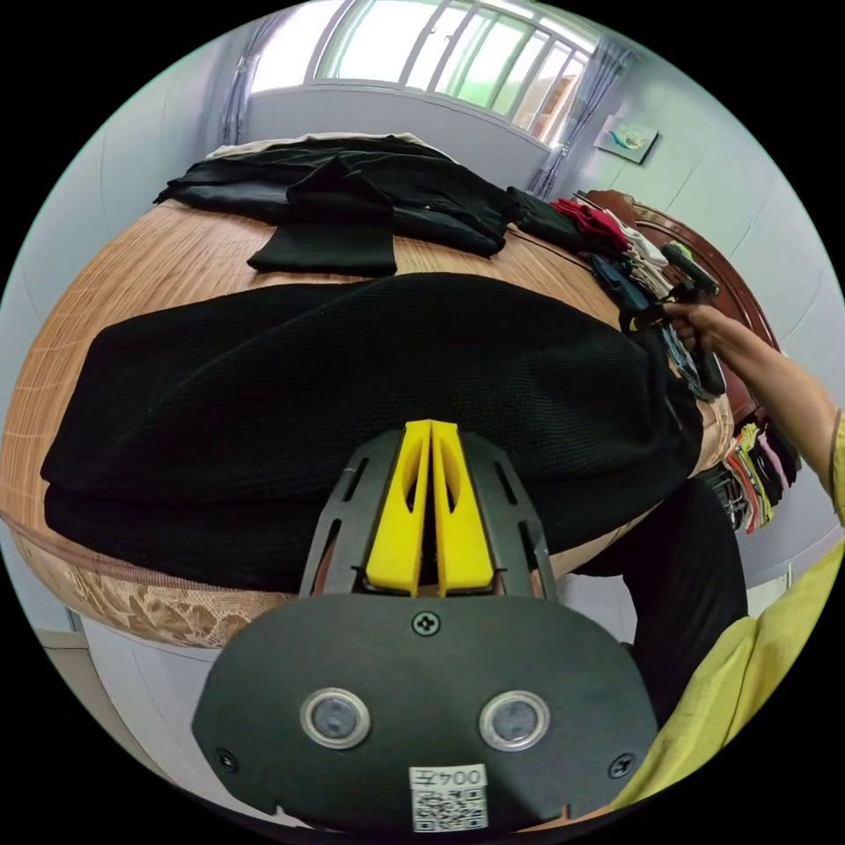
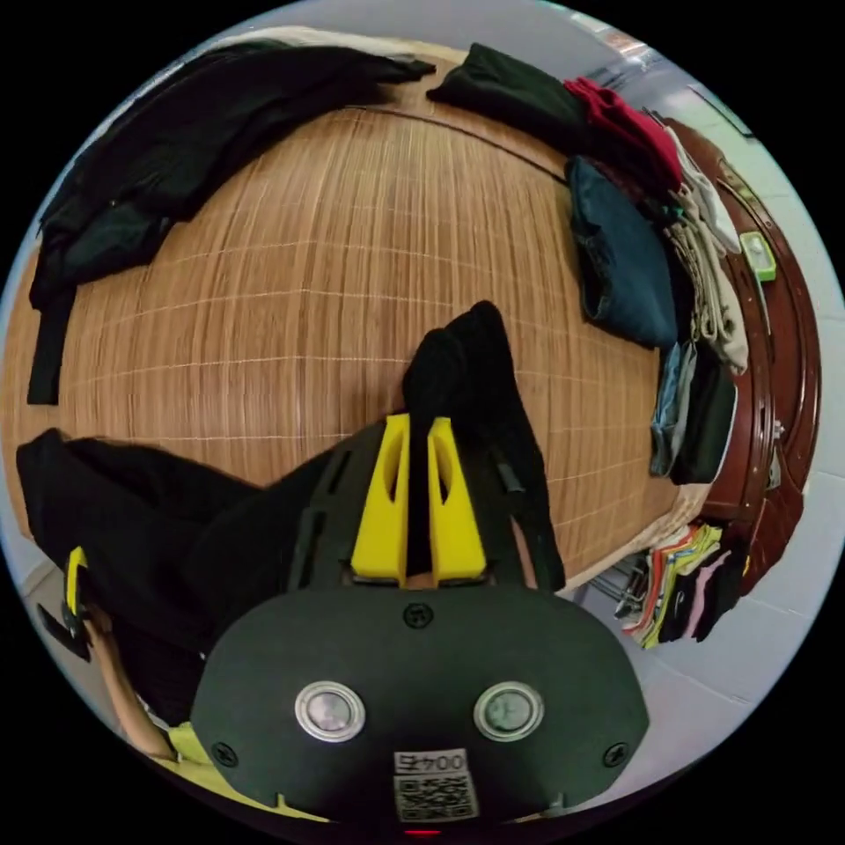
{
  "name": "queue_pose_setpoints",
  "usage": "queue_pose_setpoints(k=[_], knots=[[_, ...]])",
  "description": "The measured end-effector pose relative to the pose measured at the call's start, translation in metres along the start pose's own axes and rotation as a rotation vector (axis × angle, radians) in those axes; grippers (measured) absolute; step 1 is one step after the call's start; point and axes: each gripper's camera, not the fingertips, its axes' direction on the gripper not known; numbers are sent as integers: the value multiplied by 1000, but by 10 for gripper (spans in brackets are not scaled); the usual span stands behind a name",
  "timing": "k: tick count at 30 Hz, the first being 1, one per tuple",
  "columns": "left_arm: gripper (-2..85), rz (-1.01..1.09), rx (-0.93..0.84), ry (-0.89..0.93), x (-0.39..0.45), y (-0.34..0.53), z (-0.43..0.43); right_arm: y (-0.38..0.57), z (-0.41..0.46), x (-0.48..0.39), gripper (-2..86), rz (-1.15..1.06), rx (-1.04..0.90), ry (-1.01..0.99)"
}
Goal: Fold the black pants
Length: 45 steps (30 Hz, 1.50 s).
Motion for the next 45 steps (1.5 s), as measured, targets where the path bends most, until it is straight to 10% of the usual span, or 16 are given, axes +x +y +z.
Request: queue_pose_setpoints(k=[9,22,29,45], knots=[[6,-5,-6,37,-7,-21,-35,157,-33,167,30,220,397,-589],[5,-47,-42,63,-19,-71,-96,398,276,220,95,622,497,-1356],[6,-61,-42,39,-22,-106,-135,409,223,258,158,552,685,-987],[5,-91,-124,34,-38,-226,-235,182,255,206,167,284,275,-904]])
